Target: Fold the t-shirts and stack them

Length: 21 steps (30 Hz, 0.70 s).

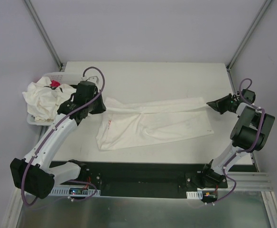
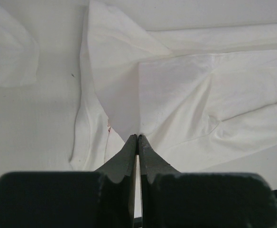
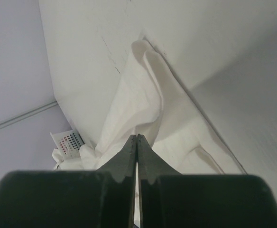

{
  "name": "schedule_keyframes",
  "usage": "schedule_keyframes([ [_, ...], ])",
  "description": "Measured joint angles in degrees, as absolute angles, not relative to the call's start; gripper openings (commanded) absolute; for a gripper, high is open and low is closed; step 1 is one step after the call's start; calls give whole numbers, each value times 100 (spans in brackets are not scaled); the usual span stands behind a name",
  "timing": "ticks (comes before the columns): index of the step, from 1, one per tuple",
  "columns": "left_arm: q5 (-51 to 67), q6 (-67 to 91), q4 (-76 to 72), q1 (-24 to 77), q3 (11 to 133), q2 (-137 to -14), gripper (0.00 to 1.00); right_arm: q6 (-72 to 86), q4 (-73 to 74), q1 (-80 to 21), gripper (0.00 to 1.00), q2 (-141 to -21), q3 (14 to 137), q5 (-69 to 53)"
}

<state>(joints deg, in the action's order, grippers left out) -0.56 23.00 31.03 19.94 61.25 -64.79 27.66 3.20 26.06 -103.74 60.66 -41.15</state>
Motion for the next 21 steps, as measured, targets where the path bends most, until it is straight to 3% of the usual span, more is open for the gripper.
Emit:
schedule_keyframes([
  [2, -58, 2318, 3116, 2023, 6077, -6479, 0, 2731, 331, 2611, 1, -10328, 5979, -4112],
  [13, -49, 2410, 3052, 2185, 5472, -6525, 0, 2504, 329, 2672, 23, -10143, 5500, -3988],
  [16, -49, 2464, 3011, 2224, 5308, -6563, 10, 2460, 327, 2768, 25, -10042, 5271, -3955],
  [19, -56, 2512, 2976, 2259, 5153, -6563, 27, 2451, 346, 2926, 26, -9944, 5068, -3881],
  [21, -64, 2558, 2936, 2259, 5054, -6541, 44, 2453, 381, 3011, 26, -9861, 5004, -3809],
])
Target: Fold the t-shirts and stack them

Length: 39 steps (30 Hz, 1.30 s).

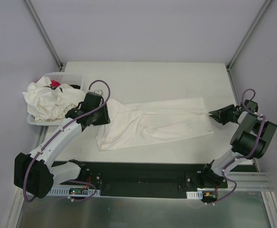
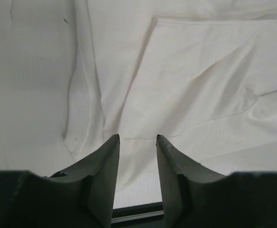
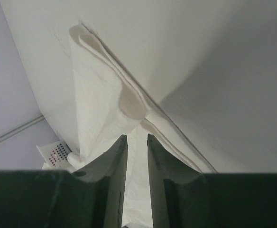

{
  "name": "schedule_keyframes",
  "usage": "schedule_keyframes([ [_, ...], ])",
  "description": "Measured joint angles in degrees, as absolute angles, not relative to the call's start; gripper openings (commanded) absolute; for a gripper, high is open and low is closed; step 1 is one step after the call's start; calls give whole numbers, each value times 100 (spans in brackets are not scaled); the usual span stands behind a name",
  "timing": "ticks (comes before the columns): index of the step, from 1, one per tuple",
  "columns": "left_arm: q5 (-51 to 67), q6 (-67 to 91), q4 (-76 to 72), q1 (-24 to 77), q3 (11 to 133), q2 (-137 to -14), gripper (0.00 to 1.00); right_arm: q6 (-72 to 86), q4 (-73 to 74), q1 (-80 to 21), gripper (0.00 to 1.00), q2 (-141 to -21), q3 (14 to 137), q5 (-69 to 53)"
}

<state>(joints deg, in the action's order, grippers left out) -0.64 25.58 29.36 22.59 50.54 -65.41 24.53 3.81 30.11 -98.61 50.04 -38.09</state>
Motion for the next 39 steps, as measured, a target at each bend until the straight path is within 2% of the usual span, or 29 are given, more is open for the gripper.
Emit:
schedule_keyframes([
  [3, -106, 2633, 2919, 2259, 4895, -6460, 57, 2451, 429, 3114, 27, -9623, 4980, -3636],
  [5, -154, 2665, 2917, 2259, 4803, -6353, 58, 2443, 467, 3159, 27, -9382, 4980, -3474],
  [10, -318, 2692, 2912, 2259, 4720, -5996, 58, 2392, 548, 3212, 28, -8833, 4984, -3205],
  [15, -499, 2692, 2792, 2259, 4899, -6119, 58, 2397, 602, 3059, 28, -8777, 5107, -3181],
  [30, -510, 2912, 1625, 2499, 5758, -8167, 57, 2670, 259, 1682, 26, -9719, 5518, -3190],
  [39, -473, 2928, 1286, 2707, 6635, -9174, 57, 2899, -27, 1315, 26, -10344, 5808, -3192],
])
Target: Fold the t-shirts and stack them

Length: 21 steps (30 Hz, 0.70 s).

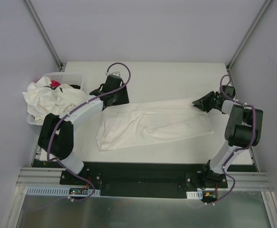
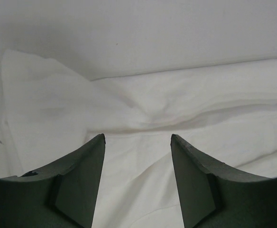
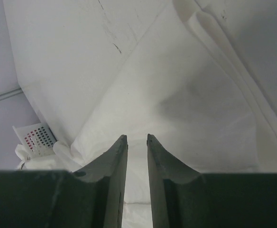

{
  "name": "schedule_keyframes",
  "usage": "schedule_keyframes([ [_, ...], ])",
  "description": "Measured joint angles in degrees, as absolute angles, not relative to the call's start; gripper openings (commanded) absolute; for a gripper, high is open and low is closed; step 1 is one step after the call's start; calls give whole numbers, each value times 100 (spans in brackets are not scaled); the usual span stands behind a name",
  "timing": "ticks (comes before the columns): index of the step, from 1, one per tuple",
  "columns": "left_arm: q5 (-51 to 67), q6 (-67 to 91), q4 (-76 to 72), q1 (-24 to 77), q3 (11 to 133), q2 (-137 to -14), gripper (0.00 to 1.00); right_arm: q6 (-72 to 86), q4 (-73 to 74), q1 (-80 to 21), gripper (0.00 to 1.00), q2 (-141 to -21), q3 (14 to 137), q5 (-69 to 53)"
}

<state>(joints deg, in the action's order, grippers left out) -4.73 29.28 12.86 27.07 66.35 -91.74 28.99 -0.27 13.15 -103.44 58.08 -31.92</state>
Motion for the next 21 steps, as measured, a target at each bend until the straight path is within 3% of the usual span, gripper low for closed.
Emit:
schedule_keyframes([
  [21, -427, 2895, 1135, 2779, 7032, -9365, 56, 2974, -301, 869, 24, -10711, 5651, -3190],
])
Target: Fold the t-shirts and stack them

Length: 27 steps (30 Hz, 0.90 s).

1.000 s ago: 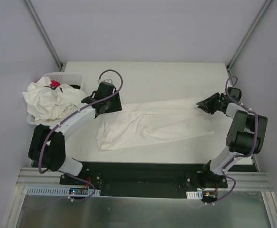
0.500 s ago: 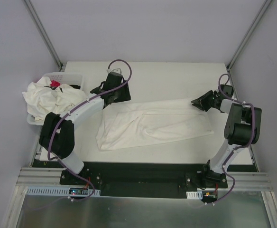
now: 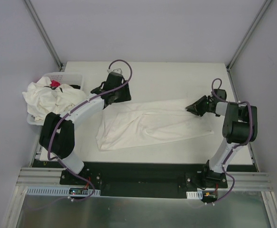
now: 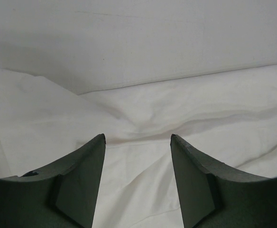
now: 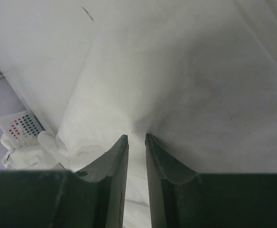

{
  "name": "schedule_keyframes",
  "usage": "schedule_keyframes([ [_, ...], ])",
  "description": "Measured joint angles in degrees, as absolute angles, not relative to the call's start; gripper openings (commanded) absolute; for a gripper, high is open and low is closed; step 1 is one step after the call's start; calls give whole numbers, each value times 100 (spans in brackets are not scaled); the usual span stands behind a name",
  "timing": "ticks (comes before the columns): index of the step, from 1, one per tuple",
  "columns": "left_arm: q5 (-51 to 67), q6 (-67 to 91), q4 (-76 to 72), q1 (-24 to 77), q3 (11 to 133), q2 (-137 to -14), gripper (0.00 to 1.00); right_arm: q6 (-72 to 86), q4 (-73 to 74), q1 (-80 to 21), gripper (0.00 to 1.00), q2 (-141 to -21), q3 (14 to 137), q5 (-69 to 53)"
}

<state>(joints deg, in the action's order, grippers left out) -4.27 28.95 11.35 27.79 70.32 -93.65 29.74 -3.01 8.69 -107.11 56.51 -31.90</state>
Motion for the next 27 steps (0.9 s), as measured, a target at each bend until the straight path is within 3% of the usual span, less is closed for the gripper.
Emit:
schedule_keyframes([
  [15, -351, 2891, 1090, 2829, 6938, -9365, 56, 2641, 34, 869, 24, -9452, 4528, -3234],
  [27, -353, 2895, 1004, 2871, 6768, -9365, 55, 2473, 410, 473, 24, -9258, 4624, -3168],
])
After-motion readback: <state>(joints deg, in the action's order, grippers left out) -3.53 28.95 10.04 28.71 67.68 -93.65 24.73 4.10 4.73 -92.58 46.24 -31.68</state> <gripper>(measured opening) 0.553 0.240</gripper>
